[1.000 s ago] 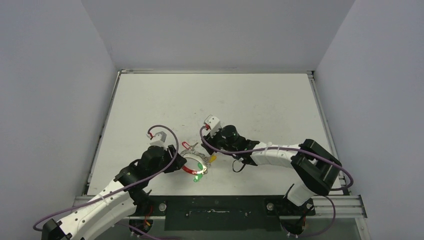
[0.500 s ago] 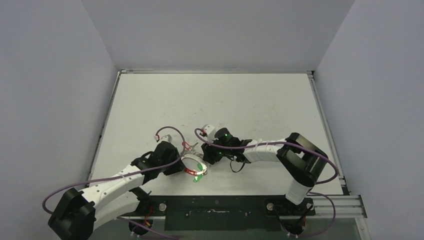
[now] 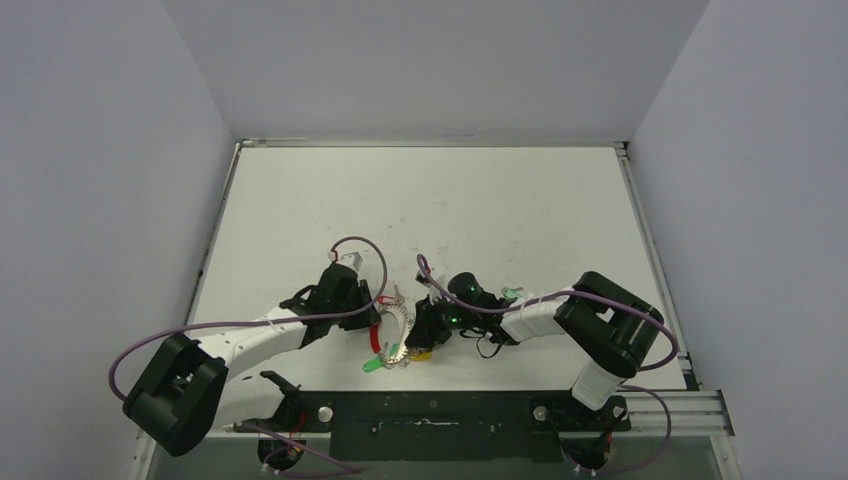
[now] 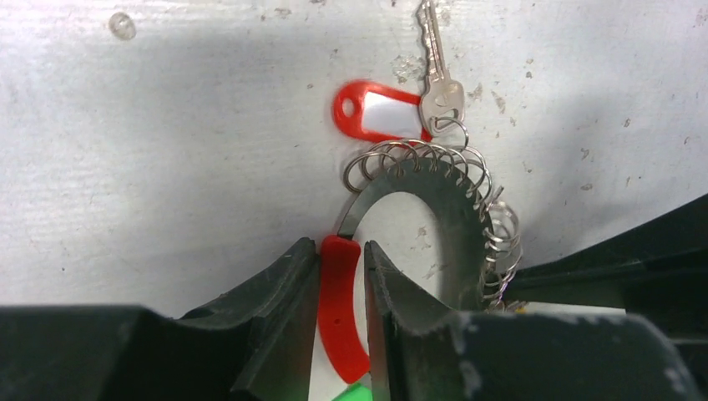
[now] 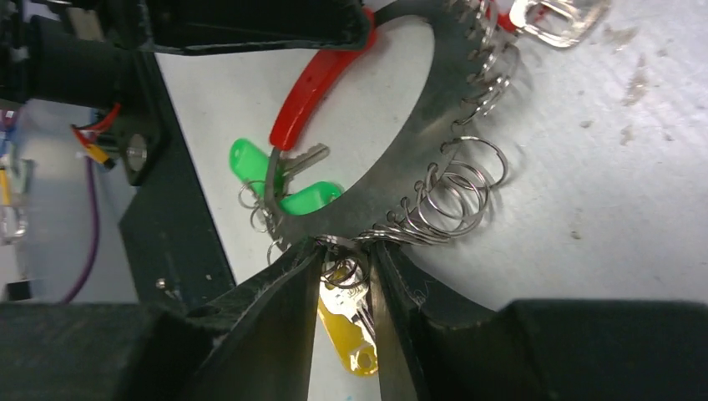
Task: Put the keys on the keyring
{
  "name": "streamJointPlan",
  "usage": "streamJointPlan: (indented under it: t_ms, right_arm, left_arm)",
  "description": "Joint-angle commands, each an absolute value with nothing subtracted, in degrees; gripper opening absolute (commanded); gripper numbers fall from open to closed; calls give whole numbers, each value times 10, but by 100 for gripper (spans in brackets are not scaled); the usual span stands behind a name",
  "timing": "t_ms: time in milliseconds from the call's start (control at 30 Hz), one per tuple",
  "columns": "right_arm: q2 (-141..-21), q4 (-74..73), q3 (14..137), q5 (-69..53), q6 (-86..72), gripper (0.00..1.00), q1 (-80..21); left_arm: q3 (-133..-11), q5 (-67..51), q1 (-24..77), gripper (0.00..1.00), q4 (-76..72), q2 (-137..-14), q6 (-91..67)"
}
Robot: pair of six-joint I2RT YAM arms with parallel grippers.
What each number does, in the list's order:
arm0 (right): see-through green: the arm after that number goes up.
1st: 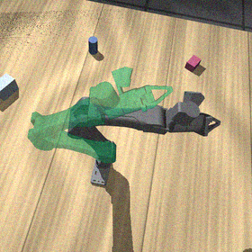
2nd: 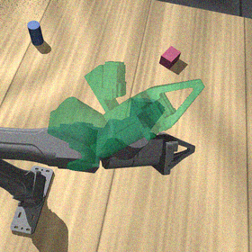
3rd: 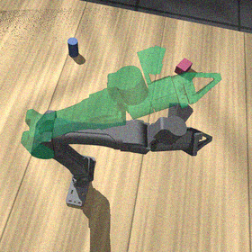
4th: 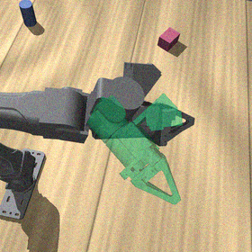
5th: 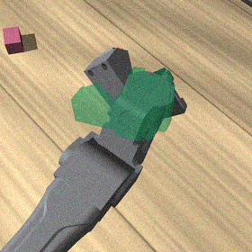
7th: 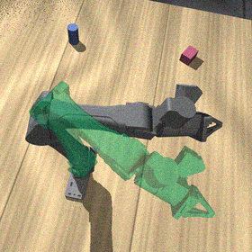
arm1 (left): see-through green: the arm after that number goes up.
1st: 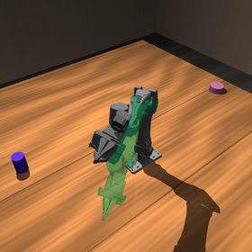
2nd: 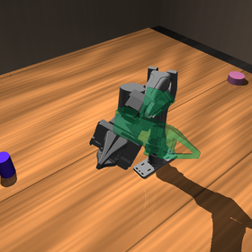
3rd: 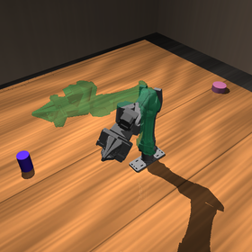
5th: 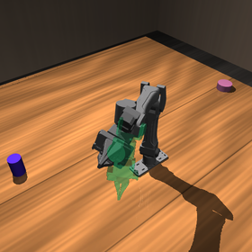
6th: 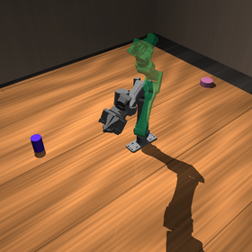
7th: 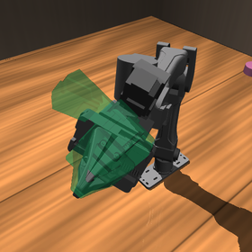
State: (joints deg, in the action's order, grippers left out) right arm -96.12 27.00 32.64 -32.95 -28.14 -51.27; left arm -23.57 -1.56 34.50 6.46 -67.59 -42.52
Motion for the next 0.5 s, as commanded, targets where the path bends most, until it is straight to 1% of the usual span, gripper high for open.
streamJointPlan:
  t_ms: [0,33,100,200,300,467]
  right_arm:
    - [-929,441,321,-366,-379,31,-513]
    - [-915,430,323,-356,-372,32,-510]
    - [-882,362,340,-328,-330,36,-504]
    - [-848,211,378,-263,-230,42,-503]
    - [-846,125,411,-229,-182,44,-496]
    - [-869,93,440,-216,-166,46,-487]
  left_arm:
    - [-284,-53,344,28,62,-684,-370]
    - [-291,-47,343,31,76,-678,-365]
    - [-297,-33,343,39,102,-656,-356]
    - [-294,-14,342,45,137,-610,-356]
    - [-286,-12,341,47,160,-573,-367]
    - [-265,-15,340,48,186,-536,-394]
